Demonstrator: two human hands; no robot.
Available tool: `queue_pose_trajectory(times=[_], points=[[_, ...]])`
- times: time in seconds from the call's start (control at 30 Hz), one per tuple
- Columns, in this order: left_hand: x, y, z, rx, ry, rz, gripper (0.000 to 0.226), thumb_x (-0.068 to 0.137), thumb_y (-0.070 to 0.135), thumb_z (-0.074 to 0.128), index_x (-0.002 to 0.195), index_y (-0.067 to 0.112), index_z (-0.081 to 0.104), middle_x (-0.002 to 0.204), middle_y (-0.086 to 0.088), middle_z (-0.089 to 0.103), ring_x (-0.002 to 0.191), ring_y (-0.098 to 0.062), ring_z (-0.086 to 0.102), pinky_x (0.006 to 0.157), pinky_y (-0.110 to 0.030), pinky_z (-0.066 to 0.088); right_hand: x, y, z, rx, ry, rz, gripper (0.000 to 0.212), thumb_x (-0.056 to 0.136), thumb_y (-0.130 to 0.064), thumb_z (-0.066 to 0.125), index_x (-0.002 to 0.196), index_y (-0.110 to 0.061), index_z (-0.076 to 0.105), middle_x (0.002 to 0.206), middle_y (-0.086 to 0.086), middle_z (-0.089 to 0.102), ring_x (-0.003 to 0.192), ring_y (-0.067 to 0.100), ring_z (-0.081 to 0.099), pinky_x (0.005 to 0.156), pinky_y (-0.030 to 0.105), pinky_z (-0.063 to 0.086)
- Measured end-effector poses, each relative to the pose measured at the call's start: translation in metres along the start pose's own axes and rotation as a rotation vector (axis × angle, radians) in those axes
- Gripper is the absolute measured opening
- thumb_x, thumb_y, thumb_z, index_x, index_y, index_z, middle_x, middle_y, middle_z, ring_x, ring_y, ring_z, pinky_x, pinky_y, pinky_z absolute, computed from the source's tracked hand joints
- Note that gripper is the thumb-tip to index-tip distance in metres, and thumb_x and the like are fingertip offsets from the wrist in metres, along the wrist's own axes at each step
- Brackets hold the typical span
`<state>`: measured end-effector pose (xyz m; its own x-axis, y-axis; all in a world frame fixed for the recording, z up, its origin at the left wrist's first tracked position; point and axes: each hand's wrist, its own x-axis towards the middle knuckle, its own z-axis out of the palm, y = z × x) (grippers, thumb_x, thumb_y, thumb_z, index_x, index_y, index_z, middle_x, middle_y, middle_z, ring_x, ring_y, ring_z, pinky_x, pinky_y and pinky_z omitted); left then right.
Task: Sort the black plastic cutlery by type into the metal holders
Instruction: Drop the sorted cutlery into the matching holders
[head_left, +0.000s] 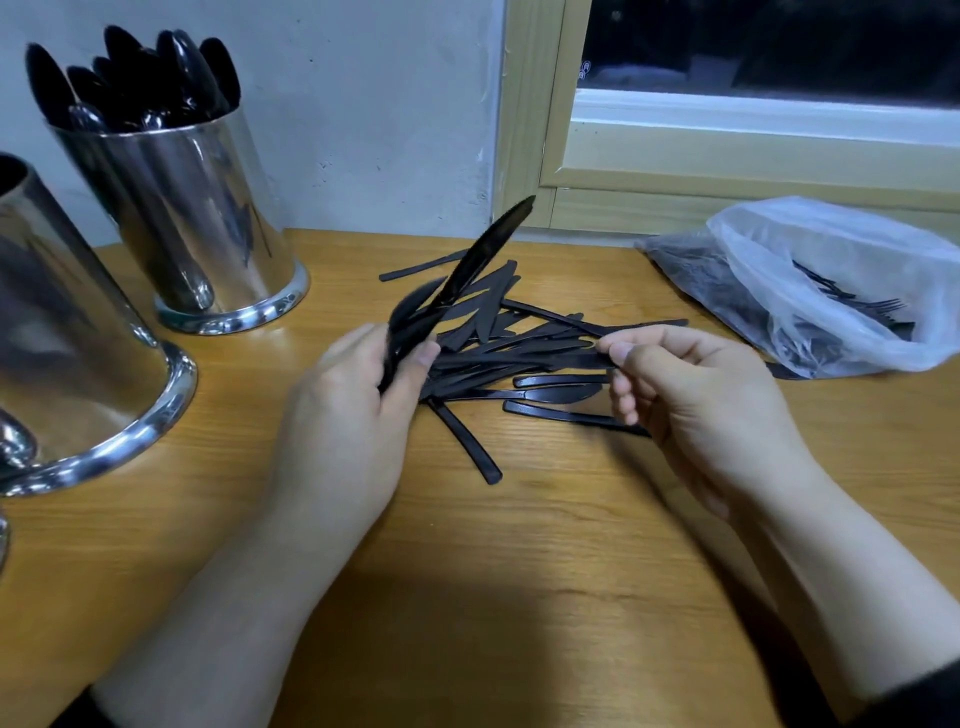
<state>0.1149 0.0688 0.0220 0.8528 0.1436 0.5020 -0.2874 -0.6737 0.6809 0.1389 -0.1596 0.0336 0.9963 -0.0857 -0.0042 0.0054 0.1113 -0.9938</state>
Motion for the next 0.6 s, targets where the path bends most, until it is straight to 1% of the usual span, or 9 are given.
queue_pose_trajectory(times=[0.1,0.17,0.23,0.27,0.3,0.37,0.43,0.53,0.6], points=[[-0.001,0.003,0.000,0.018,-0.101,0.027,0.036,0.098,0.039,0.049,0.110,0.015,0.074,0.090,0.016,0.062,0.092,-0.002,0.055,0.072,-0.008,0.041,-0.002,-0.002,0.002,0.070,-0.048,0.045,0.015,0.093,-0.001,0.061,0.085,-0.003,0.073,0.060,0.007,0.057,0.054,0.016,0.048,0.052,0.024,0.040],[-0.002,0.004,0.003,0.034,-0.216,0.072,0.038,0.097,0.040,0.049,0.116,0.017,0.073,0.101,0.018,0.064,0.097,0.000,0.055,0.080,-0.007,0.042,-0.005,-0.003,0.008,0.147,-0.102,0.093,0.016,0.094,-0.003,0.059,0.085,-0.003,0.073,0.060,0.007,0.057,0.052,0.015,0.048,0.048,0.021,0.041],[-0.003,0.001,0.005,0.038,-0.281,0.059,0.028,0.099,0.038,0.051,0.105,0.020,0.071,0.095,0.016,0.063,0.091,-0.002,0.054,0.079,-0.012,0.044,-0.006,-0.004,0.008,0.216,-0.151,0.103,0.018,0.095,-0.017,0.060,0.091,-0.004,0.071,0.061,0.006,0.057,0.054,0.014,0.049,0.048,0.019,0.043],[-0.003,0.001,0.005,0.040,-0.304,0.038,0.021,0.100,0.037,0.053,0.101,0.023,0.068,0.092,0.016,0.061,0.087,-0.003,0.053,0.078,-0.012,0.043,-0.006,-0.006,0.003,0.191,-0.148,0.070,0.026,0.095,-0.029,0.058,0.096,-0.006,0.070,0.062,0.006,0.058,0.054,0.014,0.050,0.050,0.019,0.044],[-0.003,0.001,0.005,0.045,-0.323,0.015,0.015,0.101,0.035,0.054,0.102,0.025,0.066,0.091,0.017,0.059,0.084,-0.004,0.053,0.076,-0.012,0.042,-0.003,-0.008,-0.006,0.054,-0.113,0.001,0.034,0.096,-0.039,0.055,0.100,-0.008,0.068,0.063,0.006,0.058,0.054,0.014,0.050,0.051,0.019,0.045],[-0.003,0.001,0.005,0.062,-0.332,-0.045,0.021,0.103,0.036,0.053,0.115,0.026,0.065,0.093,0.016,0.060,0.085,-0.002,0.055,0.071,-0.013,0.041,0.005,-0.014,-0.031,-0.500,0.022,-0.191,0.035,0.099,-0.046,0.051,0.098,-0.015,0.068,0.066,0.003,0.061,0.057,0.014,0.052,0.056,0.021,0.043],[-0.003,0.001,0.005,0.044,-0.313,-0.106,0.015,0.104,0.038,0.051,0.110,0.030,0.062,0.085,0.013,0.060,0.082,0.003,0.056,0.064,-0.013,0.040,0.012,-0.020,-0.055,-0.954,0.051,-0.209,0.029,0.095,-0.046,0.060,0.089,-0.019,0.067,0.073,-0.001,0.067,0.067,0.016,0.059,0.062,0.027,0.043],[-0.002,0.002,0.004,0.037,-0.313,-0.152,0.017,0.104,0.039,0.050,0.088,0.036,0.051,0.074,0.011,0.056,0.074,0.011,0.054,0.058,-0.011,0.038,0.013,-0.020,-0.068,-1.169,-0.121,0.044,0.031,0.079,-0.053,0.075,0.088,-0.025,0.064,0.078,-0.007,0.066,0.075,0.014,0.062,0.071,0.032,0.047],[-0.002,0.002,0.004,0.027,-0.314,-0.161,0.011,0.104,0.040,0.050,0.094,0.037,0.052,0.075,0.012,0.057,0.075,0.013,0.053,0.058,-0.009,0.038,0.014,-0.016,-0.067,-1.231,-0.202,0.122,0.038,0.072,-0.058,0.078,0.090,-0.029,0.061,0.082,-0.012,0.064,0.079,0.009,0.060,0.083,0.038,0.048]])
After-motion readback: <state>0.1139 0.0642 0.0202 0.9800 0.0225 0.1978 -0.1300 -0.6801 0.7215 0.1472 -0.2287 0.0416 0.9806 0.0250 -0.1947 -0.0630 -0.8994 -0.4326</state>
